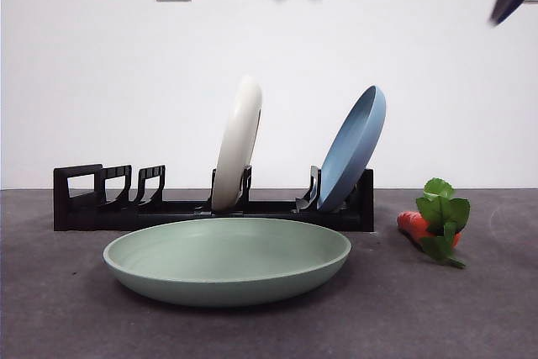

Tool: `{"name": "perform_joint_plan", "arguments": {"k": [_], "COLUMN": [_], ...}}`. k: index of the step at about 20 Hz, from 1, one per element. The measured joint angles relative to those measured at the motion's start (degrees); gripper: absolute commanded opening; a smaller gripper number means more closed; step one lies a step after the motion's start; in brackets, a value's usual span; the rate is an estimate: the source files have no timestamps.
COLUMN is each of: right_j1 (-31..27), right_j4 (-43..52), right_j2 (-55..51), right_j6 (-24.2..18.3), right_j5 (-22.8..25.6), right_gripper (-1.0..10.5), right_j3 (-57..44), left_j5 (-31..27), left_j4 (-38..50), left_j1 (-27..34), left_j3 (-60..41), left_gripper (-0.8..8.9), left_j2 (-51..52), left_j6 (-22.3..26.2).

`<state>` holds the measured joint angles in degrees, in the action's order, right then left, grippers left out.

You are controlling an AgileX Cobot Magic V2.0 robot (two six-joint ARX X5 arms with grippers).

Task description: Take the green plate from the plate rack,put the plate on the table,take the carrot from the table,put the carrot in the plate

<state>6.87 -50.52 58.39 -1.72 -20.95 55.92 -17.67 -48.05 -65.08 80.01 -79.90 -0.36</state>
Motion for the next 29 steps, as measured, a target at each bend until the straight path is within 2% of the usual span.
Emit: {"name": "perform_joint_plan", "arguments": {"k": [3,7,13,14,17,19,21,24,26,27,28,29], "right_j1": [3.15,7.69,10.29,10.51,10.78,10.91,11.06,11.10,11.10,11.10,11.10,11.10], "right_j4": [7.17,16.37,25.49,26.73,29.35,30.58,31.71,32.15,32.20,32.26,32.35,32.41], "right_j2": [8.46,19.41,30.82,32.46,35.93,37.24,38.21,39.52,40.06,40.13,40.13,40.13], "right_j6": [1.14,2.16,3.67,3.87,4.26,4.96,5.38,5.79,5.81,5.84,5.99,6.01], "right_j5": [1.01,8.44,15.96,16.76,18.16,18.18,18.18,18.18,18.21,18.21,18.21,18.18], "right_gripper": [5.9,5.9,5.7,5.2,5.2,4.4,4.3,3.2,3.1,2.7,1.5,0.8], "right_j3": [0.00,0.00,0.00,0.00,0.02,0.02,0.02,0.02,0.02,0.02,0.02,0.02], "left_j5": [1.77,1.79,1.79,1.79,1.77,1.77,1.79,1.77,1.73,1.73,1.68,1.64], "left_j4": [-2.78,-7.06,-11.17,-11.34,-11.98,-12.41,-12.90,-13.18,-13.20,-13.20,-13.22,-13.25], "left_j1": [0.00,0.00,0.00,0.00,0.00,0.00,0.00,0.00,0.00,0.00,0.00,0.00], "left_j3": [7.34,13.42,14.51,14.51,14.51,14.51,14.51,14.51,14.51,14.51,14.51,14.51], "left_gripper": [2.25,2.25,2.24,2.24,2.24,2.24,2.24,2.24,2.24,2.24,2.24,2.24], "left_j2": [6.40,13.97,21.64,22.38,23.12,23.02,22.99,23.02,23.02,22.99,23.02,23.02], "left_j6": [-2.97,-4.85,-8.46,-9.18,-10.03,-10.75,-11.10,-11.30,-11.30,-11.30,-11.30,-11.30]}}
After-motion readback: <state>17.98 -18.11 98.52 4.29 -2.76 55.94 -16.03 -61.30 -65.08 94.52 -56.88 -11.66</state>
